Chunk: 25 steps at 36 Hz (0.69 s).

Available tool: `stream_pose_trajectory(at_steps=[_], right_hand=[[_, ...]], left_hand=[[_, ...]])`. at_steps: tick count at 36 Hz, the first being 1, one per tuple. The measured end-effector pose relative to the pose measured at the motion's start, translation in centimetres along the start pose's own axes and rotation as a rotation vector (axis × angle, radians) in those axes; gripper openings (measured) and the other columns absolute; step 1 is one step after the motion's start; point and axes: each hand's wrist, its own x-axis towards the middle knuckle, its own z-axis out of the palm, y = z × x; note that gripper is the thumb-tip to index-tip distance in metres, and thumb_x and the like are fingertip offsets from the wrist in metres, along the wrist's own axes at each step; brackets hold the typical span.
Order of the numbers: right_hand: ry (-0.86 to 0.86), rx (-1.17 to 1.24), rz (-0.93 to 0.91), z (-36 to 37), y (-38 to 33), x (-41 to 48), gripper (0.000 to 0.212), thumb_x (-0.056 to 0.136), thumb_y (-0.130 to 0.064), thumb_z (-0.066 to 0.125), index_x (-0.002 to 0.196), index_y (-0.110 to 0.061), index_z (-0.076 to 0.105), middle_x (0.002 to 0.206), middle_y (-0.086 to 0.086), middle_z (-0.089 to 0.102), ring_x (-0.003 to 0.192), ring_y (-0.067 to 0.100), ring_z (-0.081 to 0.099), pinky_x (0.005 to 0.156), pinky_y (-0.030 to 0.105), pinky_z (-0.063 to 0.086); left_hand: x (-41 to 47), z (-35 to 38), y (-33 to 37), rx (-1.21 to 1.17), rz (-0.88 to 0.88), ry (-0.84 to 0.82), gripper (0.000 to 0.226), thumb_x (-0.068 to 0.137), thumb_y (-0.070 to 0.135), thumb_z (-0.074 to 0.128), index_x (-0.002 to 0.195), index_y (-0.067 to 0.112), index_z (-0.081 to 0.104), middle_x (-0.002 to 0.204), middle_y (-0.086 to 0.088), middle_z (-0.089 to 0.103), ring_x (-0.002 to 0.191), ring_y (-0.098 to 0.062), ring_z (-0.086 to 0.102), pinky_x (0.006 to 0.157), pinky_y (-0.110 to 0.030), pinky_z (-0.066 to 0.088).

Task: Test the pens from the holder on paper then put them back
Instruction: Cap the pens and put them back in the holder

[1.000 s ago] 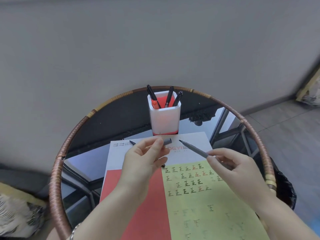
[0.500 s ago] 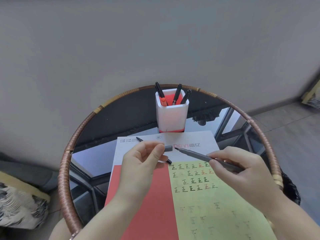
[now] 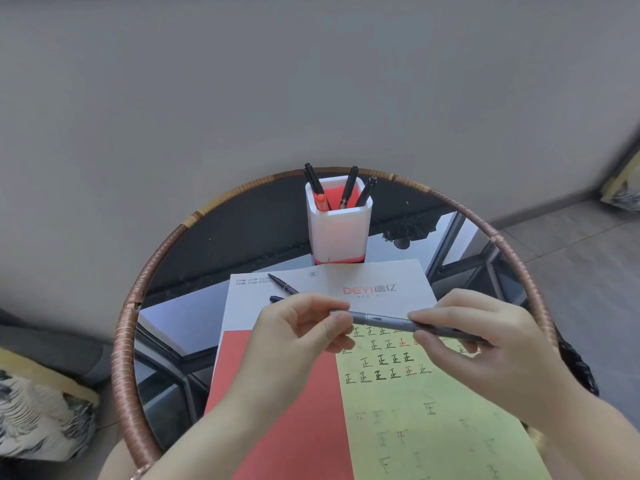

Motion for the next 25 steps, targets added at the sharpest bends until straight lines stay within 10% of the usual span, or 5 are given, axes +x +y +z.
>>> stream_pose_trajectory(at_steps=[18, 25], right_hand=[[0.070, 0.164, 0.171, 1.9, -1.2, 0.2, 0.008, 0.074, -0.033, 0.065, 0.078, -0.029, 0.071, 0.075, -0.011, 0.066, 0.065, 0.008, 0.061, 0.053, 0.019, 0.047], [0.174, 0.793, 0.509, 1.0, -1.1, 1.6, 0.009, 0.072, -0.009, 0.074, 0.074, -0.017, 0.072, 0.057, 0.005, 0.065, 0.046, 0.009, 0.050, 0.041, 0.015, 0.040]], left_hand=[[1.0, -0.7, 0.1, 0.105, 0.132, -0.026, 0.015, 0.085, -0.001, 0.058, 0.078, 0.009, 0.068, 0.060, 0.001, 0.068, 0.055, -0.010, 0.066, 0.058, -0.015, 0.051], [3.1, -1.5, 0.1, 0.102, 0.185, 0.118, 0.015, 0.090, 0.005, 0.053, 0.087, 0.015, 0.064, 0.071, 0.006, 0.068, 0.065, -0.004, 0.065, 0.063, -0.014, 0.051]])
